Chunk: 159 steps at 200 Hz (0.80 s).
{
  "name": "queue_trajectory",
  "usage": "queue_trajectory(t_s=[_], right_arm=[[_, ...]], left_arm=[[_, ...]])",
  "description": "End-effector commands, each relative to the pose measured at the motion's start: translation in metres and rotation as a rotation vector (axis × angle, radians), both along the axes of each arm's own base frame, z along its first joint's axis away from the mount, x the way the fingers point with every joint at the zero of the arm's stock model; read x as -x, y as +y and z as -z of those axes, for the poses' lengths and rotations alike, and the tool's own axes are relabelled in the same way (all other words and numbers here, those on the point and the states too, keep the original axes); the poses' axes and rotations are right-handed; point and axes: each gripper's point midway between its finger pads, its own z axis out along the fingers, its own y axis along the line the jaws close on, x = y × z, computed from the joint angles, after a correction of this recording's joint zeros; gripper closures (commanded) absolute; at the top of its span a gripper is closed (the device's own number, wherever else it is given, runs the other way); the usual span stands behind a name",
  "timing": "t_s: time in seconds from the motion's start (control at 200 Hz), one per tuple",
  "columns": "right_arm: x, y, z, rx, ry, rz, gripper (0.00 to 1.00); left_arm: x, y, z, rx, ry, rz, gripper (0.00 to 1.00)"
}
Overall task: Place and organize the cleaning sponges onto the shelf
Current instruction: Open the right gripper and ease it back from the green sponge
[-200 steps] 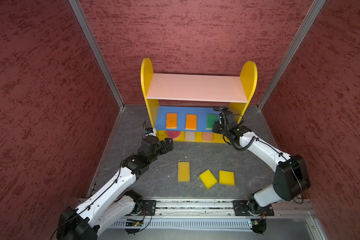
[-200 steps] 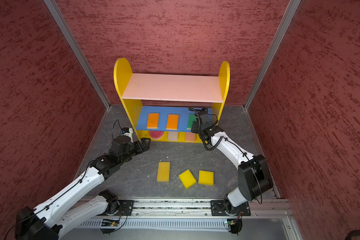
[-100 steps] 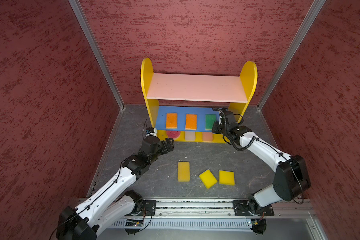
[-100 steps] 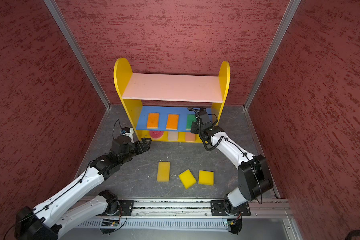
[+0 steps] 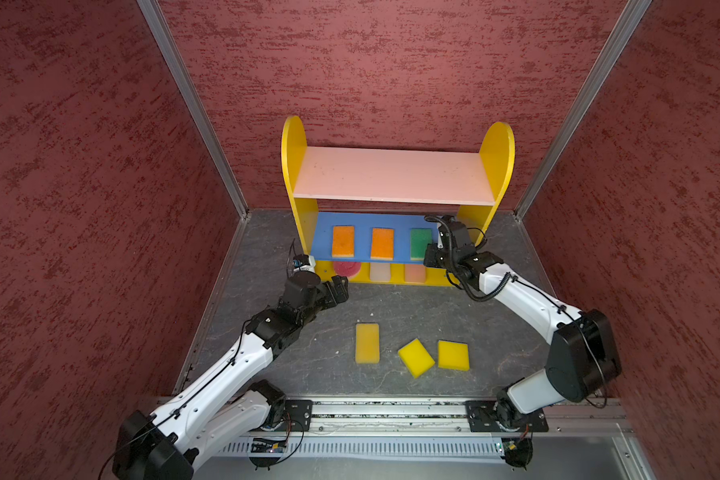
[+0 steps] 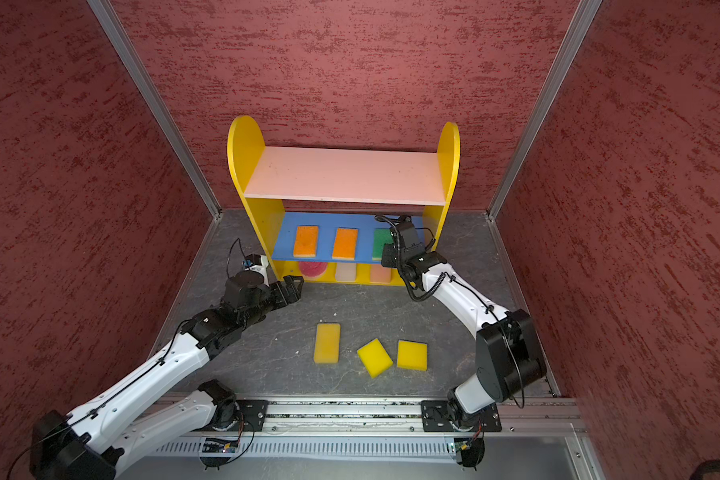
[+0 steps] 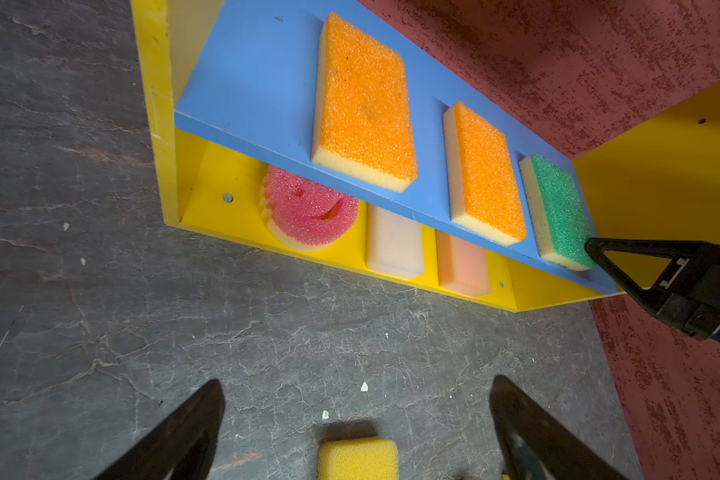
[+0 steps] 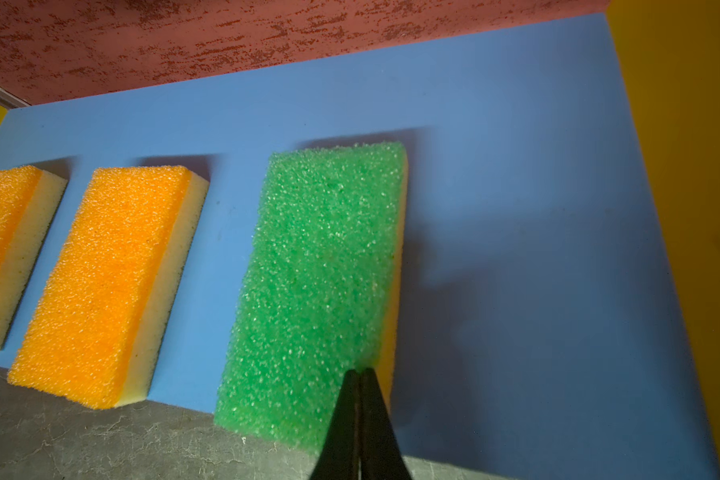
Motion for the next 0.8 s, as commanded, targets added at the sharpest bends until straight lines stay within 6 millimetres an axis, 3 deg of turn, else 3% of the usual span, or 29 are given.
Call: queue_trajectory(t_s=[0.0,0.636,0.791], right_arm=[[-0.0036,-0.0007,-0.0048,0.001,-0.019,0.000,0.97],[-0.0018,-0.0078,-0.0037,0.004,-0.016,0.044,0.79],[0.0000,-0.0085,-0.0135,-0.012,-0.031,0.050,0.76]], left_arm=[[-0.0034,-0.0015,-0.0113,0.004,-0.024,-0.007,0.01],[-0.0047,-0.0050,-0.0098,0.000,-0.021,-0.002,0.01],[-0.0067,-0.0070,-0.0093,0.000,-0.018,0.001,0.01]])
